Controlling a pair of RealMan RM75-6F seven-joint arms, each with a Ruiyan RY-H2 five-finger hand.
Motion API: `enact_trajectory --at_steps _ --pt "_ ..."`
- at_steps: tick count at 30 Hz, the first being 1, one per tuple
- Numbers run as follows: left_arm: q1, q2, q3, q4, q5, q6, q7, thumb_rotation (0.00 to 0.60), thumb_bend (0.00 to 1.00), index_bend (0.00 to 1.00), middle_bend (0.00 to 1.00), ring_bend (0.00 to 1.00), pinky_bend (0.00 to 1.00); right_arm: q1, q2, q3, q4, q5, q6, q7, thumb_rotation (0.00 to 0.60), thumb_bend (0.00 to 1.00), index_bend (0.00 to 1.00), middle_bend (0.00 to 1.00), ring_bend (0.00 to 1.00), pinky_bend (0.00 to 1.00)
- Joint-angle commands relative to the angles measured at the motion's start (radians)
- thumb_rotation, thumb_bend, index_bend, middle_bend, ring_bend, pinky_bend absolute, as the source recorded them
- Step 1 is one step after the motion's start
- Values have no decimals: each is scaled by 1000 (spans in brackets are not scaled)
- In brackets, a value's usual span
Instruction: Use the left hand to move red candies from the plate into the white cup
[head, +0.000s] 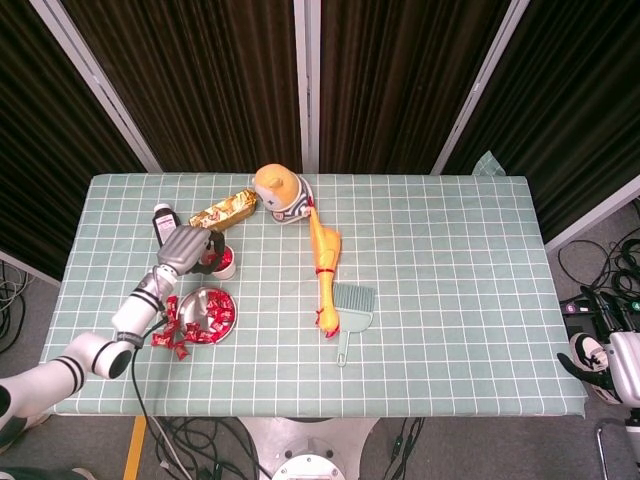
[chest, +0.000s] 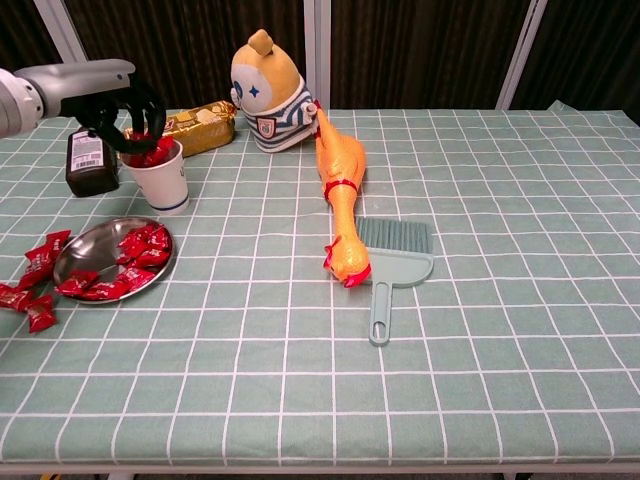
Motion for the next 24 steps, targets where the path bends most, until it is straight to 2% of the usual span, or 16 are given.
enact_trajectory --at_steps 1,9,15,20,24 --pt "1 3 0 -6 -2 -2 3 600 484 587 564 469 752 0 1 1 -1 0 0 0 600 101 66 238 80 309" --pt "6 15 -1 -27 -8 -1 16 600 484 534 520 434 717 -4 2 0 -4 -2 7 -2 600 101 69 239 80 310" --pt "31 47 -14 -76 -4 61 27 600 459 344 411 345 621 -4 6 1 -9 -2 7 -4 600 101 71 239 80 310" --pt "85 108 -27 -164 -7 170 63 600 348 318 399 334 581 -5 9 2 -10 -6 13 -4 600 101 72 239 80 310" --pt "137 178 -15 -261 -14 230 118 600 280 318 399 334 571 -2 13 4 -10 -9 14 -3 600 101 73 240 80 310"
